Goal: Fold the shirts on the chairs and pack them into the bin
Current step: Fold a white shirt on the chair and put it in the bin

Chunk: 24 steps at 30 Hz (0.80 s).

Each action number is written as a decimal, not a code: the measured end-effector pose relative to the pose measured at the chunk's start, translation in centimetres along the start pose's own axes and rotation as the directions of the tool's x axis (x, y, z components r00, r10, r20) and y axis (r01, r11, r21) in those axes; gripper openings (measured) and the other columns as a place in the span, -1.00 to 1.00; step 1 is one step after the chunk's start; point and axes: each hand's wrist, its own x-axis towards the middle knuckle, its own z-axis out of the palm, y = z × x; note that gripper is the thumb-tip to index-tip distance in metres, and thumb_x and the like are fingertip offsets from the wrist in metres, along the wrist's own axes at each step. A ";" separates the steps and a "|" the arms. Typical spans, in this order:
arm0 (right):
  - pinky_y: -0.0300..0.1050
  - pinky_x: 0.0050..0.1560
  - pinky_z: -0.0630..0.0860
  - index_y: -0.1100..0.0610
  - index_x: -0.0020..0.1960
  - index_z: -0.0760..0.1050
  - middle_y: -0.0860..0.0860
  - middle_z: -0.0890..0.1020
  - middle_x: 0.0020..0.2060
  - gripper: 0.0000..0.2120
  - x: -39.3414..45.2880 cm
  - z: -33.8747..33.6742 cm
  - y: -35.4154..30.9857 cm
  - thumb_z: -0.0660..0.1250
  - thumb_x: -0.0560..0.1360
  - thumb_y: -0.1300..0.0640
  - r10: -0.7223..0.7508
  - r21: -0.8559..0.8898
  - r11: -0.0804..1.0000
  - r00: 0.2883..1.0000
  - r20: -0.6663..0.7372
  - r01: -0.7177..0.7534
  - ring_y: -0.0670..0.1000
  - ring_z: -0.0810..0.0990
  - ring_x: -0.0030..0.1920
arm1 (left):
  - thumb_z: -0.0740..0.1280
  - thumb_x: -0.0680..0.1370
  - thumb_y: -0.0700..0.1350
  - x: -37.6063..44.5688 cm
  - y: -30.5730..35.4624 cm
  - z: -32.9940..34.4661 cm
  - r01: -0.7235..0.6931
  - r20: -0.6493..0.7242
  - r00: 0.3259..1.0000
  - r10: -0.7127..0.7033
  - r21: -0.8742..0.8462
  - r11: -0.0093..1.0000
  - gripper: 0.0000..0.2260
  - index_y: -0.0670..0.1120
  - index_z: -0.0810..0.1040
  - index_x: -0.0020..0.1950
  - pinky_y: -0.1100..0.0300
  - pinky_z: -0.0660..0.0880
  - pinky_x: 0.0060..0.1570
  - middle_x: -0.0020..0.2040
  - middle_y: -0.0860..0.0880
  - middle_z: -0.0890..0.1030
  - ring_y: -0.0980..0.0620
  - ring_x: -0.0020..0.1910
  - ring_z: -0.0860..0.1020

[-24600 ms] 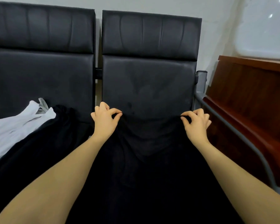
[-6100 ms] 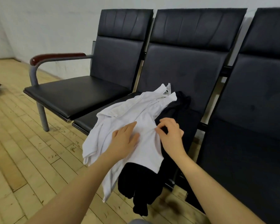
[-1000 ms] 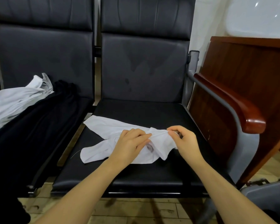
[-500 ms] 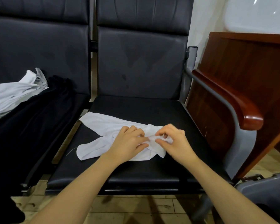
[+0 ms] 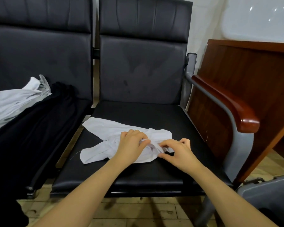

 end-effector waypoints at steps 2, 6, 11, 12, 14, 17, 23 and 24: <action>-0.27 0.11 0.13 -0.13 0.15 0.46 -0.28 0.52 -0.03 -0.69 -0.1 0.1 -0.1 0.35 0.46 -0.19 0.029 0.014 0.999 0.999 -0.036 -0.029 -0.30 0.34 0.06 | 0.23 0.59 0.06 0.2 0.6 -0.1 0.036 -0.006 0.999 -0.037 -0.024 0.999 -0.82 0.02 0.57 -0.06 0.23 0.11 0.05 -0.13 0.14 0.52 0.11 -0.03 0.43; -0.43 0.16 0.04 -0.18 0.12 0.32 -0.22 0.55 -0.04 -0.55 -0.1 0.4 -0.4 0.42 0.35 -0.25 0.131 0.131 0.985 0.984 -0.119 -0.115 -0.17 0.44 0.13 | 0.23 0.59 0.05 0.7 1.7 -0.3 0.068 -0.047 0.996 -0.072 -0.076 0.995 -0.85 0.05 0.52 -0.11 0.24 0.11 0.00 -0.14 0.17 0.50 0.12 -0.03 0.44; -0.18 0.21 0.10 -0.12 0.11 0.30 -0.29 0.46 -0.12 -0.51 -0.1 0.3 -1.8 0.41 0.34 -0.30 0.183 0.162 0.976 0.946 -0.266 -0.144 -0.38 0.33 -0.01 | 0.24 0.59 0.01 1.2 3.2 -1.3 0.054 -0.142 0.987 -0.070 -0.115 0.992 -0.87 0.04 0.56 -0.04 0.27 0.11 -0.04 -0.11 0.12 0.53 0.13 -0.04 0.43; -0.18 0.20 0.08 -0.12 0.09 0.29 -0.30 0.43 -0.14 -0.51 0.1 0.3 -2.1 0.41 0.34 -0.29 0.197 0.164 0.974 0.938 -0.286 -0.154 -0.41 0.31 -0.05 | 0.24 0.58 0.01 1.2 3.5 -1.4 0.049 -0.151 0.986 -0.065 -0.104 0.993 -0.87 0.04 0.57 -0.02 0.28 0.10 -0.04 -0.09 0.12 0.53 0.13 -0.04 0.43; -0.18 0.18 0.07 -0.12 0.07 0.28 -0.32 0.41 -0.18 -0.56 0.4 0.2 -2.4 0.41 0.37 -0.25 0.208 0.159 0.973 0.927 -0.313 -0.165 -0.42 0.31 -0.09 | 0.26 0.58 0.01 1.3 3.9 -1.7 0.042 -0.179 0.982 -0.058 -0.091 0.995 -0.87 0.04 0.59 0.00 0.29 0.07 -0.06 -0.08 0.11 0.53 0.14 -0.03 0.42; -0.14 0.20 0.14 -0.08 0.05 0.39 -0.26 0.47 -0.19 -0.78 0.4 0.2 -2.2 0.37 0.48 -0.07 0.157 0.163 0.981 0.931 -0.330 -0.108 -0.42 0.33 -0.06 | 0.30 0.56 -0.01 1.2 4.1 -1.9 0.017 -0.240 0.970 -0.045 -0.117 0.993 -0.89 0.05 0.62 -0.05 0.27 0.09 -0.06 -0.13 0.10 0.56 0.12 -0.08 0.44; -0.28 -0.01 0.51 0.00 0.16 0.57 -0.11 0.66 -0.11 -0.80 -0.5 -2.4 -1.6 0.29 0.56 0.16 0.068 0.439 0.897 0.963 -0.259 0.055 -0.23 0.58 -0.08 | 0.30 0.54 0.00 1.1 3.0 -2.3 0.006 -0.287 0.956 -0.063 -0.194 0.981 -0.88 0.04 0.62 -0.10 0.18 0.27 0.02 -0.18 0.16 0.54 0.14 -0.14 0.48; -0.26 0.01 0.54 -0.02 0.17 0.56 -0.12 0.66 -0.04 -0.77 -0.7 -3.0 -1.7 0.28 0.56 0.17 0.078 0.515 0.855 0.966 -0.245 0.062 -0.18 0.62 -0.04 | 0.30 0.54 0.01 1.0 2.9 -2.4 -0.011 -0.242 0.969 -0.047 -0.232 0.973 -0.87 0.03 0.63 -0.10 0.17 0.33 0.01 -0.18 0.17 0.54 0.15 -0.15 0.49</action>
